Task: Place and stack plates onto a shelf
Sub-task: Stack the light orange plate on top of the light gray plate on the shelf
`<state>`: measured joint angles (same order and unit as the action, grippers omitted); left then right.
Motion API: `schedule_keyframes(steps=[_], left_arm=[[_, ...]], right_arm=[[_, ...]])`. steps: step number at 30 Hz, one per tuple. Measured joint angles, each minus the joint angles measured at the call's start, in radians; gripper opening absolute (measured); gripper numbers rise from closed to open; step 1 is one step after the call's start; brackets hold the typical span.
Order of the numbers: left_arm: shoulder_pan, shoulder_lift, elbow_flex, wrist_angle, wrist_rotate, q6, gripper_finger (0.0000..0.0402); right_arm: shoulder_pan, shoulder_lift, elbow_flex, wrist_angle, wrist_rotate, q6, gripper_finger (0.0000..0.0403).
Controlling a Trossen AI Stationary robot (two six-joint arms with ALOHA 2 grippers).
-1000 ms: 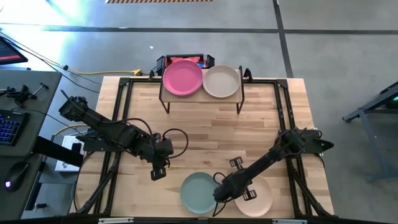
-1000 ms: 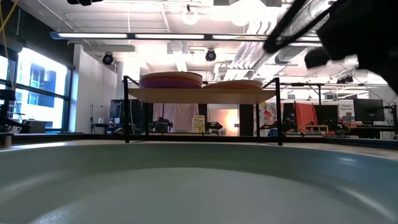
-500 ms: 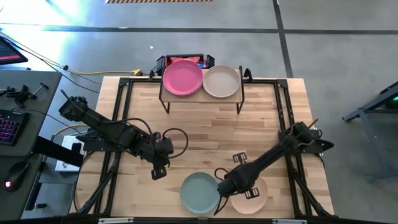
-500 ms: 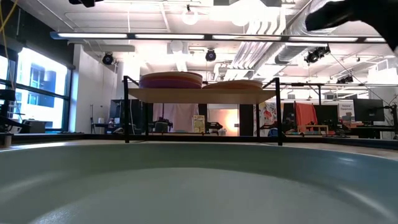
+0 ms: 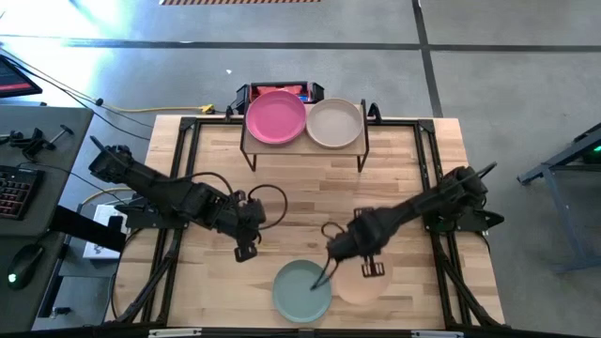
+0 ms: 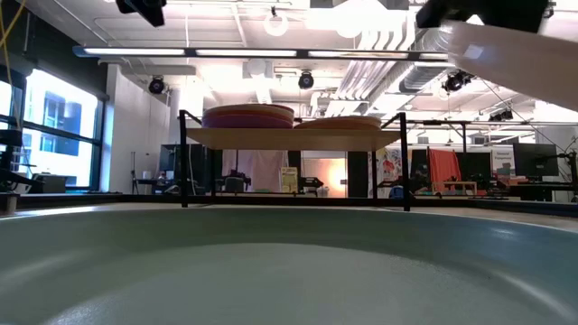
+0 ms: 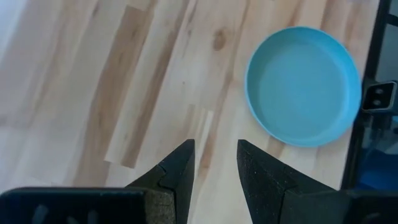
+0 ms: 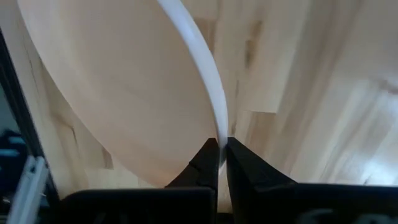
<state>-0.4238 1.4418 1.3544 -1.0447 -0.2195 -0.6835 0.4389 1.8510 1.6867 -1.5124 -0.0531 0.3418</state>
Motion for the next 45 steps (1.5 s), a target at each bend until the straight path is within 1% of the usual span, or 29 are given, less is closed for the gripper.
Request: schedule_keyframes(steps=[4,7,10,15,22,29,36,40,45], left_arm=[[0.028,0.000,0.000,0.000,-0.001,0.035,0.0110],[0.046,0.000,0.000,-0.001,-0.001,0.064,0.0110],[0.068,0.000,0.000,0.000,-0.003,0.098,0.0110],[0.113,0.000,0.000,-0.002,-0.031,0.155,0.0110],[0.195,0.000,0.000,-0.004,-0.084,0.242,0.0110],[0.313,0.000,0.000,-0.002,-0.112,0.344,0.0110],[0.439,0.000,0.000,-0.002,-0.114,0.419,0.0110],[0.500,0.000,0.000,-0.001,-0.114,0.426,0.0110],[0.563,0.000,0.000,0.000,-0.114,0.432,0.0110]], right_arm=[[-0.072,-0.059,0.000,0.001,0.000,0.020,0.0000],[-0.131,-0.102,0.000,0.001,0.019,0.019,0.0000],[-0.204,-0.144,0.000,-0.001,0.020,0.025,0.0000],[-0.352,-0.206,0.000,-0.003,0.024,0.051,0.0000],[-0.579,-0.273,0.000,-0.003,-0.010,0.035,0.0000],[-0.808,-0.290,0.001,0.045,-0.041,-0.001,0.0000],[-1.001,-0.288,0.001,0.162,-0.133,-0.029,0.0000],[-1.101,-0.288,0.001,0.226,-0.166,-0.027,0.0000],[-1.220,-0.288,0.001,0.321,-0.194,0.011,0.0000]])
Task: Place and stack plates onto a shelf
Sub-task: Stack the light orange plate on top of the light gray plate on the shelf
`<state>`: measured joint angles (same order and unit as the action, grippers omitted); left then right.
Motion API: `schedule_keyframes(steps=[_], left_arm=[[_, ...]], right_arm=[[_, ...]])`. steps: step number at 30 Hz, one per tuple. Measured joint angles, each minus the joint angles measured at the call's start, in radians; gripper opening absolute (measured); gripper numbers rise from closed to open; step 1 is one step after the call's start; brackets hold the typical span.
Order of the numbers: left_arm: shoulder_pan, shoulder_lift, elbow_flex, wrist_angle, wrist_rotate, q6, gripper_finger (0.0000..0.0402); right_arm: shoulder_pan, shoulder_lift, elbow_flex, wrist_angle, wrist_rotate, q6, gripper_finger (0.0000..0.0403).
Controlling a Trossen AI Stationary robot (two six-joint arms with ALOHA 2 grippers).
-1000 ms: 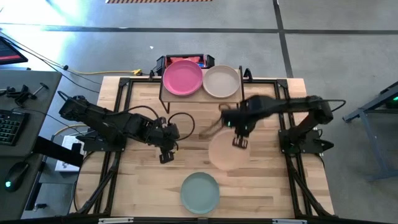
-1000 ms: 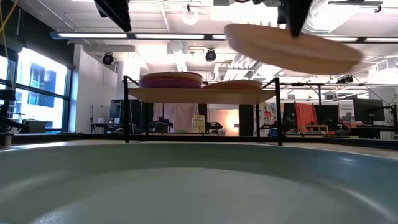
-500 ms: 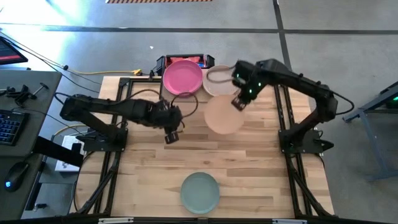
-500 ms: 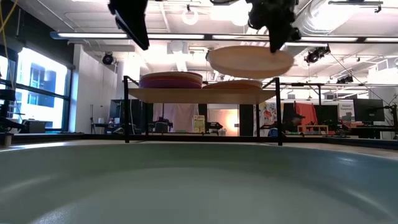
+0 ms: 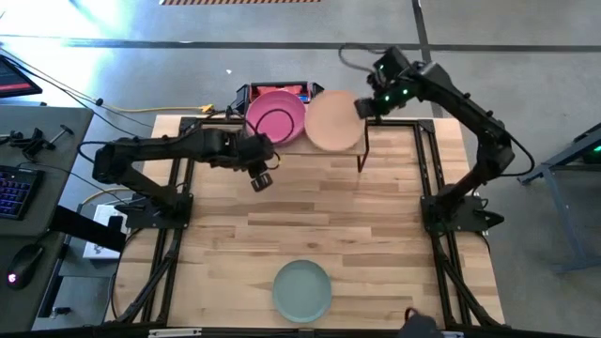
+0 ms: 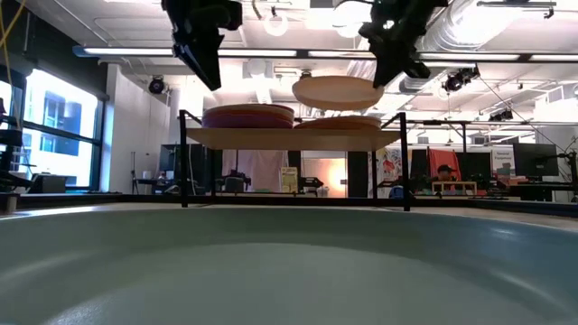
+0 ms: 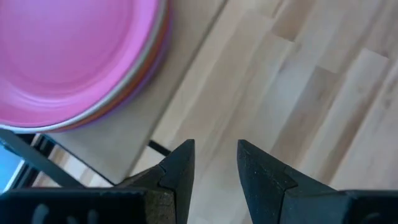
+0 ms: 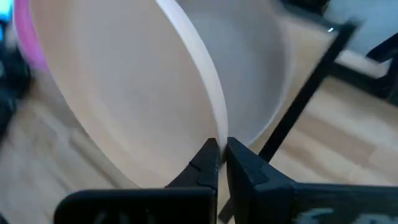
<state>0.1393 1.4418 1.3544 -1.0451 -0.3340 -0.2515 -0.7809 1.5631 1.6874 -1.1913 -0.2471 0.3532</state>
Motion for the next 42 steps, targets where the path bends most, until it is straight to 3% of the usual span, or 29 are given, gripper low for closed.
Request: schedule_keyframes(steps=[6,14,27,42], left_arm=[[0.051,0.000,0.000,0.000,0.000,0.020,0.0110],[0.082,0.000,0.000,0.001,0.001,0.021,0.0110],[0.083,0.000,0.000,0.001,0.063,0.019,0.0110],[0.083,0.000,0.000,-0.003,0.116,0.017,0.0110]], right_arm=[[-0.092,0.000,0.000,0.114,-0.017,0.069,0.0000],[-0.141,0.004,0.000,0.110,-0.051,0.174,0.0000],[-0.091,0.028,0.000,0.016,-0.045,0.321,0.0000],[-0.056,0.101,0.000,-0.048,-0.057,0.339,0.0000]])
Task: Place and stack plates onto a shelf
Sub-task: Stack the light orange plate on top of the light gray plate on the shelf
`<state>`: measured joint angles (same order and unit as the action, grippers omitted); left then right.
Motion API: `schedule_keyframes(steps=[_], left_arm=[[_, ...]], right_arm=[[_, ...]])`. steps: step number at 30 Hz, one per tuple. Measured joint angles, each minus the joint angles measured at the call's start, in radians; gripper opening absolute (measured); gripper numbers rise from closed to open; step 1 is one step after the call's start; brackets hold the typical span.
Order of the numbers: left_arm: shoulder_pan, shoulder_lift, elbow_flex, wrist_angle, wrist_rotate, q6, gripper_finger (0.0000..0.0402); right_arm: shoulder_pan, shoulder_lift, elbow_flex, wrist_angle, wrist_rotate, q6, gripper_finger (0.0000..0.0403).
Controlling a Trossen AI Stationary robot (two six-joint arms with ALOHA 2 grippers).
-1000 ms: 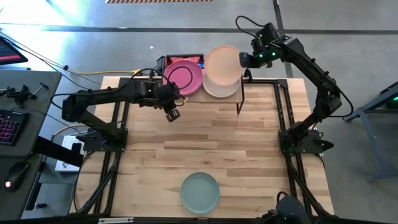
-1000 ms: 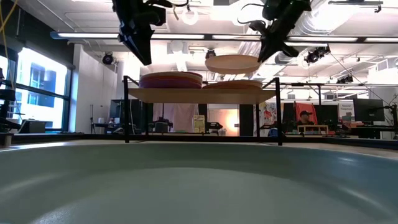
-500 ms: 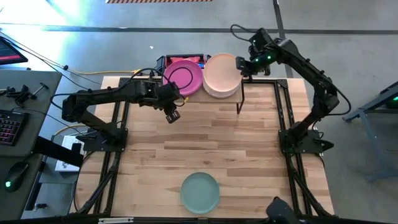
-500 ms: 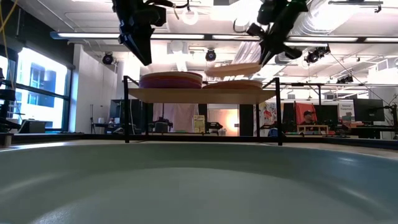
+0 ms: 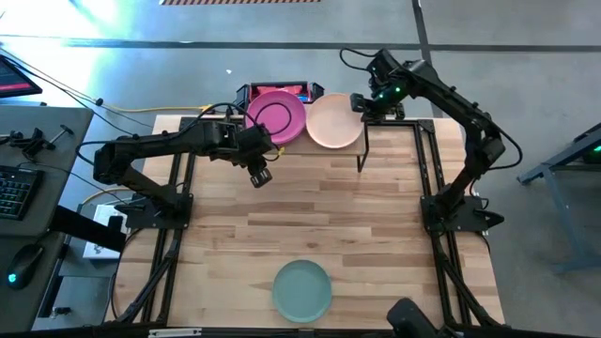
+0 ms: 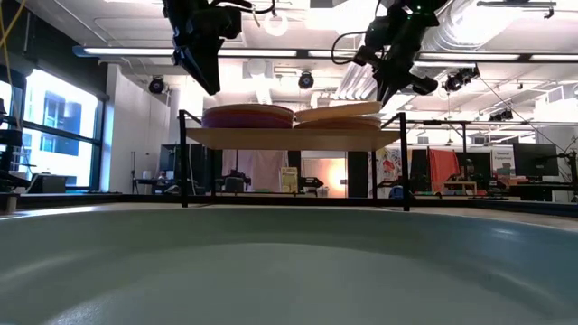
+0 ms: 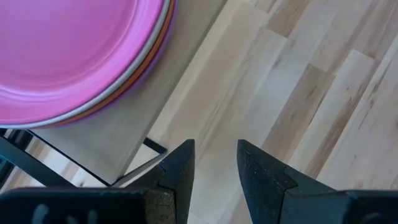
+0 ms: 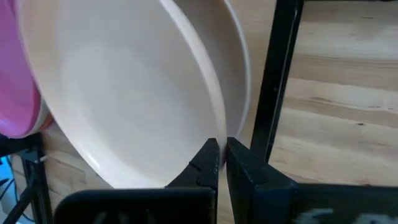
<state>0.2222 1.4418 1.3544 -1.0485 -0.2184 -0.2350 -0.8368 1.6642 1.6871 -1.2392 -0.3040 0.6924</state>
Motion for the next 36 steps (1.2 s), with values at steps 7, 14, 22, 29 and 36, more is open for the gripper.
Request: schedule_keyframes(steps=[7,14,22,29,36], left_arm=[[0.000,0.000,0.000,0.000,0.000,0.001,0.0110],[0.000,0.000,0.000,0.000,0.000,0.001,0.0110],[0.000,0.000,0.000,0.000,0.000,0.001,0.0110],[0.000,0.000,0.000,0.000,0.000,0.002,0.0110],[0.000,0.000,0.000,0.000,0.000,0.002,0.0110]], right_arm=[[0.000,0.013,0.000,0.001,0.018,0.007,0.0000],[0.000,0.056,0.000,0.015,0.024,-0.016,0.0000],[0.000,0.060,0.000,0.039,0.079,-0.042,0.0000],[0.000,0.060,0.000,0.098,0.112,-0.045,0.0000],[0.000,0.060,0.000,0.099,0.122,-0.073,0.0000]])
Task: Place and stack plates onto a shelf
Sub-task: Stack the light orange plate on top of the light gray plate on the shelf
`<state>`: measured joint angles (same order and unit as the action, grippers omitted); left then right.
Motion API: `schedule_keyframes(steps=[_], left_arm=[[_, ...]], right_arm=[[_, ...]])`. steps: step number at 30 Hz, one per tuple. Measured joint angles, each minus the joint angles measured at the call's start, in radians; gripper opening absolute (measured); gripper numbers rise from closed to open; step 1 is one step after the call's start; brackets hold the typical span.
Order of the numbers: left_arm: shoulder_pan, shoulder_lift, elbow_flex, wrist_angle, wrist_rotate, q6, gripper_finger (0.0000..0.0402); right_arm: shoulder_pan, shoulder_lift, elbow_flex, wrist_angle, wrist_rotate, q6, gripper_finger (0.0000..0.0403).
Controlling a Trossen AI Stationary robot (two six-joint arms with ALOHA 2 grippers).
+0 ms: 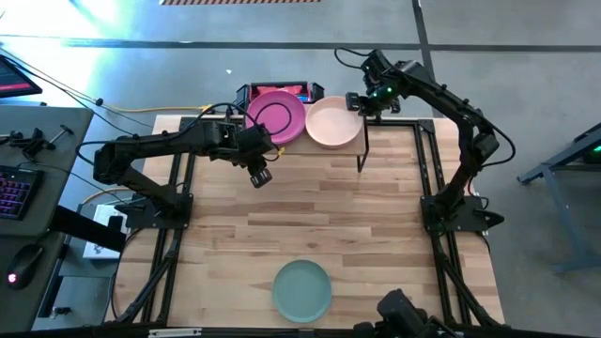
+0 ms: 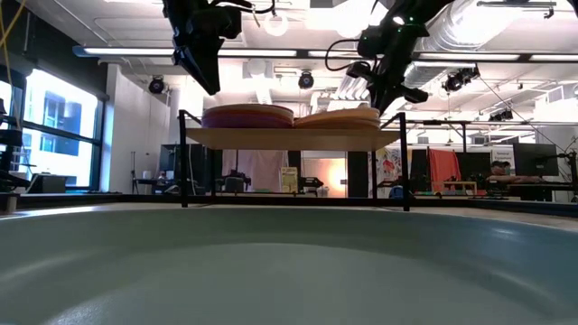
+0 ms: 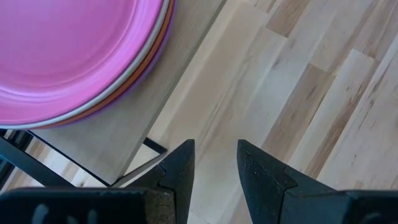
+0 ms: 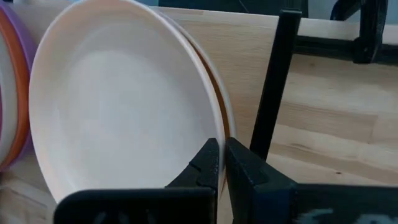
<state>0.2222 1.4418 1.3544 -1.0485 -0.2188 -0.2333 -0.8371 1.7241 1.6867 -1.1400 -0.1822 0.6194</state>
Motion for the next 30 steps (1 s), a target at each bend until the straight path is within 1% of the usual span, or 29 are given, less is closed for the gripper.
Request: schedule_keyframes(steps=[2,12,15,20,23,26,30], left_arm=[[0.000,0.000,0.000,0.000,0.000,0.000,0.0110],[0.000,0.000,0.000,0.000,0.000,0.001,0.0110],[0.000,0.000,0.000,0.000,0.000,0.001,0.0110],[0.000,0.000,0.000,0.000,0.000,0.001,0.0110],[0.000,0.000,0.000,0.000,0.000,0.002,0.0110],[0.000,0.000,0.000,0.000,0.000,0.002,0.0110],[0.000,0.000,0.000,0.000,0.000,0.002,0.0110]], right_arm=[[0.000,0.000,0.000,0.000,0.000,-0.022,0.0000],[0.000,0.000,0.000,0.000,-0.013,-0.032,0.0003],[0.000,0.000,0.000,0.000,-0.018,-0.032,0.0022],[0.000,0.000,0.000,0.000,-0.009,-0.015,0.0077],[0.000,0.000,0.000,0.000,-0.031,-0.023,0.0100],[-0.008,-0.004,0.000,-0.002,-0.077,-0.020,0.0111],[-0.014,-0.009,0.000,-0.001,-0.085,0.001,0.0114]])
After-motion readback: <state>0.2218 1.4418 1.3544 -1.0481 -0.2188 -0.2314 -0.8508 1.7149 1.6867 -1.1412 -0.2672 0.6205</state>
